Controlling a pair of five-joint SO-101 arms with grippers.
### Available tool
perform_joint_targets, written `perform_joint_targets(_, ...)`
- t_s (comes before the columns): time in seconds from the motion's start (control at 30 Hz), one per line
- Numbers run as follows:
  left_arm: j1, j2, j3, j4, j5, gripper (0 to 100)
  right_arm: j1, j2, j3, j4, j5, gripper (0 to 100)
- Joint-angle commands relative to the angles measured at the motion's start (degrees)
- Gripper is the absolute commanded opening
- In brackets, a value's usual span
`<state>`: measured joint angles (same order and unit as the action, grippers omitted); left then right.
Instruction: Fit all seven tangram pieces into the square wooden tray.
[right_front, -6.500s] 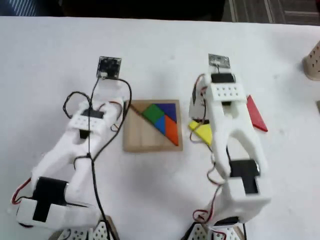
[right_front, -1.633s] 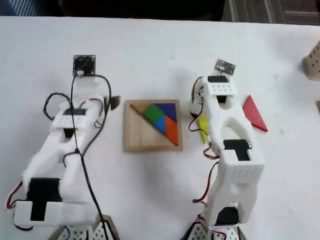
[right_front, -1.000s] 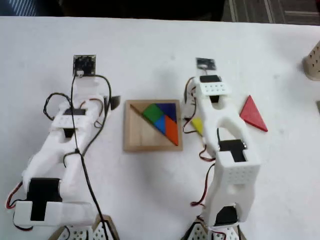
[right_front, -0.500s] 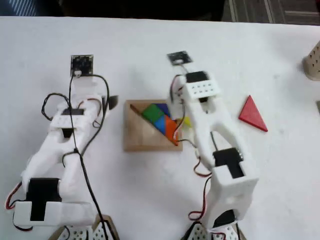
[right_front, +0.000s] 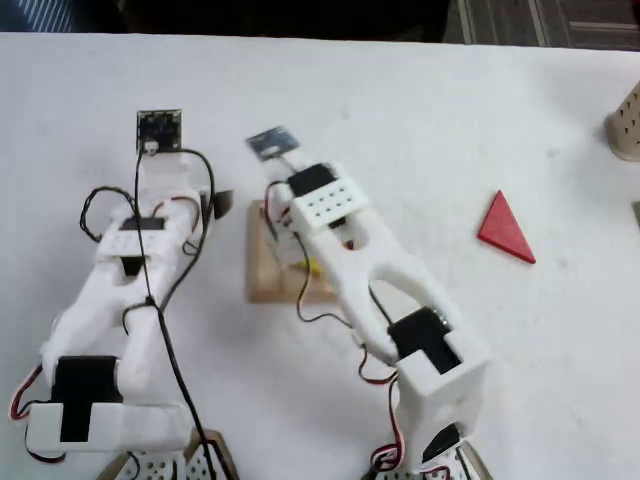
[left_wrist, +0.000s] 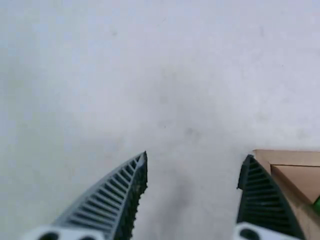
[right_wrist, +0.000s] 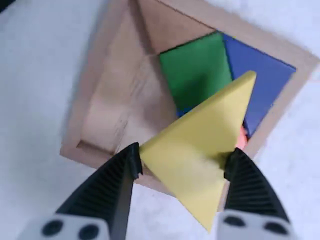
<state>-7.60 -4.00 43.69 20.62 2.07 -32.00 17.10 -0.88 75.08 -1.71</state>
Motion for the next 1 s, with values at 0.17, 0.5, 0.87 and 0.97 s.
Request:
perform_joint_targets(0.17, -0.48, -0.40, -2.73, -1.76, 0.26, 29, 6.73, 3.47, -2.02, 0.75, -21.01, 16.2)
perform_joint_targets(0.5, -0.40, -0.40, -2.73, -1.76, 0.26, 29, 3.82, 10.24, -15.12, 10.59, -19.87, 36.2)
perform_joint_targets(0.87, 0.13, -0.92, -2.29, -1.32, 0.53, 26, 11.38, 2.07, -18.90, 20.26, -5.27, 1.7)
perform_joint_targets(0.97, 2.42, -0.92, -2.11, -1.23, 0.26, 12, 16.04, -1.19, -12.31, 16.48, -3.16, 1.9)
